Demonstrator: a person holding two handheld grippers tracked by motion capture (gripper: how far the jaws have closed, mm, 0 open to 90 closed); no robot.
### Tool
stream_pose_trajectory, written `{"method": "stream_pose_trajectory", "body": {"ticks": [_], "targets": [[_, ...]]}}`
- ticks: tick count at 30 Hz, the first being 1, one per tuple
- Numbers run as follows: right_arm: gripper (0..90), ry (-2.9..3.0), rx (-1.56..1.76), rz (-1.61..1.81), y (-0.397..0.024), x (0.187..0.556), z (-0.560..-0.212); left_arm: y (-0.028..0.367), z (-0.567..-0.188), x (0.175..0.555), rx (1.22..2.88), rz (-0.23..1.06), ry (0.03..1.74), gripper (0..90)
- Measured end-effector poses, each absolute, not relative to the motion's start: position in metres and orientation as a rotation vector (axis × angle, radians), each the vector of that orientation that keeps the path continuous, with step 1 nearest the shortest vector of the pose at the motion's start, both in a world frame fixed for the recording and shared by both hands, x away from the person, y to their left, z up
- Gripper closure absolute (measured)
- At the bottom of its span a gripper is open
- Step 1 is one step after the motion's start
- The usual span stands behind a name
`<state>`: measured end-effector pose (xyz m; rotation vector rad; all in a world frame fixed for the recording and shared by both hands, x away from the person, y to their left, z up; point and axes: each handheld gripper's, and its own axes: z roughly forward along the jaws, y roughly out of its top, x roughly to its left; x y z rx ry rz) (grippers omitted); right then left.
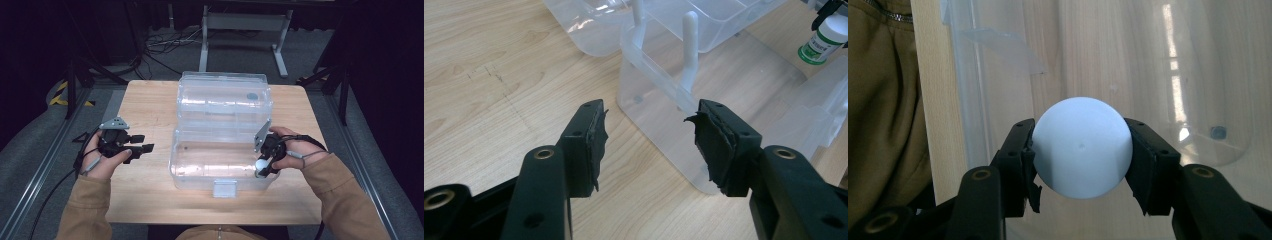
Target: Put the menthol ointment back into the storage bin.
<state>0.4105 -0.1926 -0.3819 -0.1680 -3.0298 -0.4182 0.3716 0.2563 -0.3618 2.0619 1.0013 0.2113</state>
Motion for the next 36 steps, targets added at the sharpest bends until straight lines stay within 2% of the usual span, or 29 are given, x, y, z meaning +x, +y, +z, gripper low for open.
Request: {"method": "stream_pose_trajectory", "body": {"ticks": [36], "targets": [[50.3,-3.002,-0.157,-0.299,-0.183,0.414,-0.406,0.257,-0.362,0.372,2.069,0.214,1.001,46.6]]}}
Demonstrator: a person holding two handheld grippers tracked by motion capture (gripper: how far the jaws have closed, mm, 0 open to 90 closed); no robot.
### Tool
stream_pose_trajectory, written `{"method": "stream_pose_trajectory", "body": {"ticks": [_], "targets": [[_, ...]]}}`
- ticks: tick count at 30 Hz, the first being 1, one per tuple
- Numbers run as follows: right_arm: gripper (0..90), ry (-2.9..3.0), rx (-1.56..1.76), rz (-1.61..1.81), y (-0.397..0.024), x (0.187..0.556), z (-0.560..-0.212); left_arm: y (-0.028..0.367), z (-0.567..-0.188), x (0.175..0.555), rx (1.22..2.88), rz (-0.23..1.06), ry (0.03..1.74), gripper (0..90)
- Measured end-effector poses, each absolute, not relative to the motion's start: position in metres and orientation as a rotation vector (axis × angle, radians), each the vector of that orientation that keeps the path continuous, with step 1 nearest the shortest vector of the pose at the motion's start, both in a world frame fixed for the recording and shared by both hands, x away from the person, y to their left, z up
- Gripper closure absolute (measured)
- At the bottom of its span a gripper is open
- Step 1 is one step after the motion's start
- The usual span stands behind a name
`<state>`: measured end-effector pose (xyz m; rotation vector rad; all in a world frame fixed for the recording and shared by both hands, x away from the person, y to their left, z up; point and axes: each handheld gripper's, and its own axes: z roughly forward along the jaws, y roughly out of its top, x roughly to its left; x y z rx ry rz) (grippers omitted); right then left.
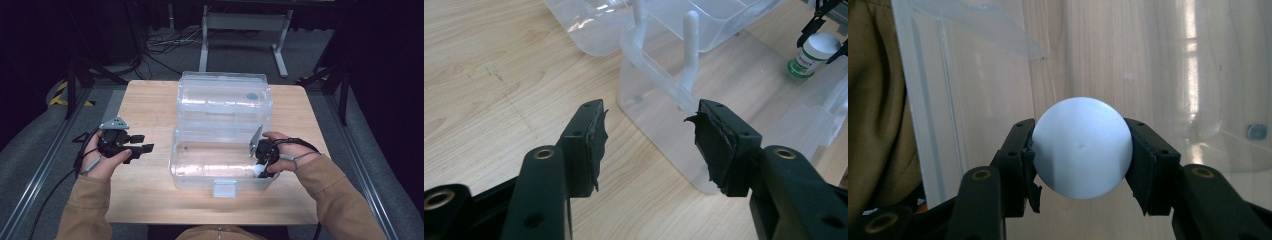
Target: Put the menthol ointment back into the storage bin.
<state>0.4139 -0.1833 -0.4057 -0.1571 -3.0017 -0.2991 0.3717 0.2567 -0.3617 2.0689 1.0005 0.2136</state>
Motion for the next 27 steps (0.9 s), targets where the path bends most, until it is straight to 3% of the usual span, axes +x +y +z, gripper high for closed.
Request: {"method": "stream_pose_trajectory", "body": {"ticks": [27], "targets": [[50.1,-3.010,-0.158,-0.221,-0.1827,0.4108,-0.4073,0.2568,-0.3616,0.3718,2.067,0.216,0.995,46.5]]}}
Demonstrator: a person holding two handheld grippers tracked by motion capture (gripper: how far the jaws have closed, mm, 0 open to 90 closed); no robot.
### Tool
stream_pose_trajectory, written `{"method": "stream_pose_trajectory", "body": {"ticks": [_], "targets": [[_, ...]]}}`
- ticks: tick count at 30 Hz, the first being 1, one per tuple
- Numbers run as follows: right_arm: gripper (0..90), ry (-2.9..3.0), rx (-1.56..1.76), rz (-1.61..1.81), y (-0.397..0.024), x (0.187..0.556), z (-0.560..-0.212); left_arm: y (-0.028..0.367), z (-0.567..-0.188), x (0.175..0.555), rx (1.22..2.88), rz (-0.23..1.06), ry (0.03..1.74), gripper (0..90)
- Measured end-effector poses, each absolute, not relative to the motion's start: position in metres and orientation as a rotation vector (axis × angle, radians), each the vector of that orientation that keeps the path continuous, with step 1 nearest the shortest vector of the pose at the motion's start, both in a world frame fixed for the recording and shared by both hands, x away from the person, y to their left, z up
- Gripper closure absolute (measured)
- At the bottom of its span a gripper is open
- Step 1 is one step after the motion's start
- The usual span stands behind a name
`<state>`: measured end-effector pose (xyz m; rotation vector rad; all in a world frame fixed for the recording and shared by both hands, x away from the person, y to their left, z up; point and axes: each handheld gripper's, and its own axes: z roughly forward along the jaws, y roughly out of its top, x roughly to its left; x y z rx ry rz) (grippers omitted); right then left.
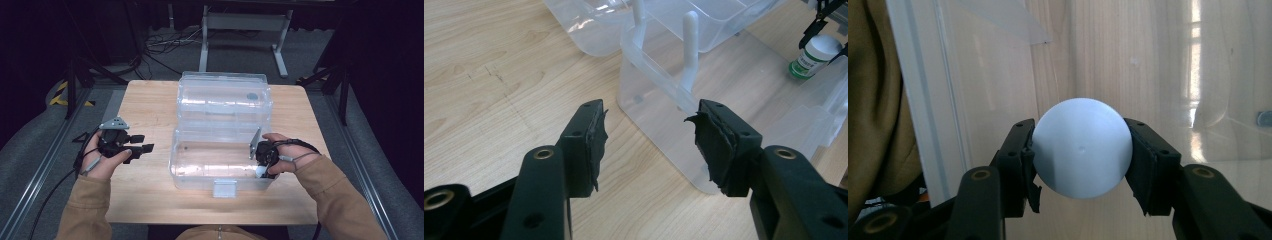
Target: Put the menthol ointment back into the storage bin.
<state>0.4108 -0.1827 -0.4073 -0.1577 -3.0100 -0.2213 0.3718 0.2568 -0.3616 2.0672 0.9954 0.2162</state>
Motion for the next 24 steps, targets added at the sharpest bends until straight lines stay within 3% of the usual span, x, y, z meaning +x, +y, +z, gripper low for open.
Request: {"method": "stream_pose_trajectory", "body": {"ticks": [24], "targets": [[47.2,-3.007,-0.198,-0.330,-0.1887,0.4099,-0.4023,0.2540,-0.3618,0.3739,2.072,0.209,0.995,46.4]]}}
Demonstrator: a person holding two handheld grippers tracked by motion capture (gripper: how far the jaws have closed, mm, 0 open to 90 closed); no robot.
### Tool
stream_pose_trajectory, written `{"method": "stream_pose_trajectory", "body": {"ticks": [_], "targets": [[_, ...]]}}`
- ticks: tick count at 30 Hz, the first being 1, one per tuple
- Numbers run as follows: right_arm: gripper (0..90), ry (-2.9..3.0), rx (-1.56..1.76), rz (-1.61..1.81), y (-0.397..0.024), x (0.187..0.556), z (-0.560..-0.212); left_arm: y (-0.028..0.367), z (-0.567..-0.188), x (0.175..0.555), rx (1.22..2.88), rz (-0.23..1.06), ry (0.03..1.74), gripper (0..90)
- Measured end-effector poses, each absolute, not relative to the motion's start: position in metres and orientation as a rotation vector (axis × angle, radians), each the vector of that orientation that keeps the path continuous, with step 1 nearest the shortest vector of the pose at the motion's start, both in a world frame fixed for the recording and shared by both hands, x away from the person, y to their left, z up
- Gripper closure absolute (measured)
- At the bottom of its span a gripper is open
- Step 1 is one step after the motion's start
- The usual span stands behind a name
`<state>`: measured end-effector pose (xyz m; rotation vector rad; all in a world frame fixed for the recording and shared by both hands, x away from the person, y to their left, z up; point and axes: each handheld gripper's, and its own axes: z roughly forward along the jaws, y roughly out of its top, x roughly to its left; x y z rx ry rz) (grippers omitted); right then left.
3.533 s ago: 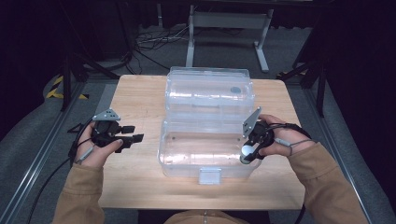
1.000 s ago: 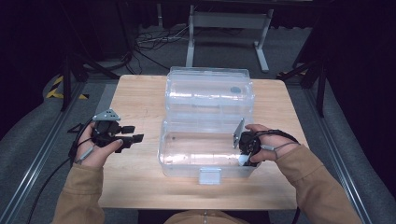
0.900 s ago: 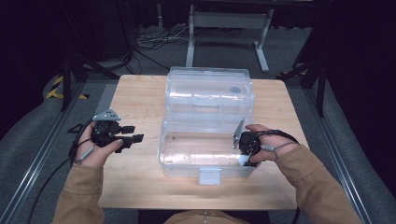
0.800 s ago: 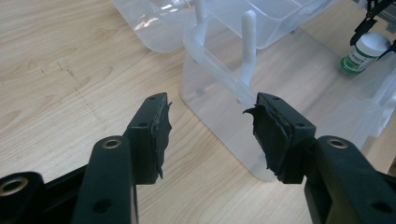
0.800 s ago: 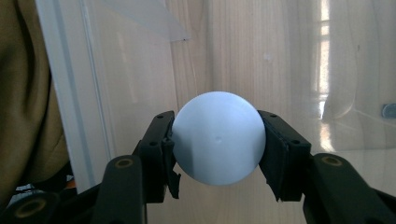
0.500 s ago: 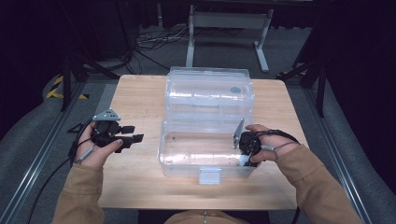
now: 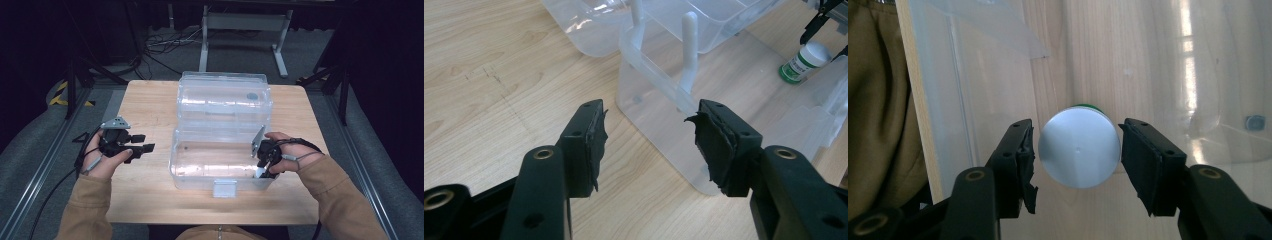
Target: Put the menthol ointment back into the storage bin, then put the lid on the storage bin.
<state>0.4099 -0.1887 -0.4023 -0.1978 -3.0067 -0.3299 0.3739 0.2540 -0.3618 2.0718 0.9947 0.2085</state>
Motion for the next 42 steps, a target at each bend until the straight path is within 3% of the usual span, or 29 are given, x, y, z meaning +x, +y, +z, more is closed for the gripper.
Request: {"method": "stream_pose_trajectory", "body": {"ticks": [24,42], "targets": [[50.5,-2.991,-0.357,-0.722,-0.212,0.405,-0.364,0.240,-0.363,0.388,2.090,0.177,0.948,46.4],[52.8,-2.950,-0.408,-0.973,-0.209,0.410,-0.329,0.246,-0.361,0.372,2.093,0.187,0.954,46.4]]}}
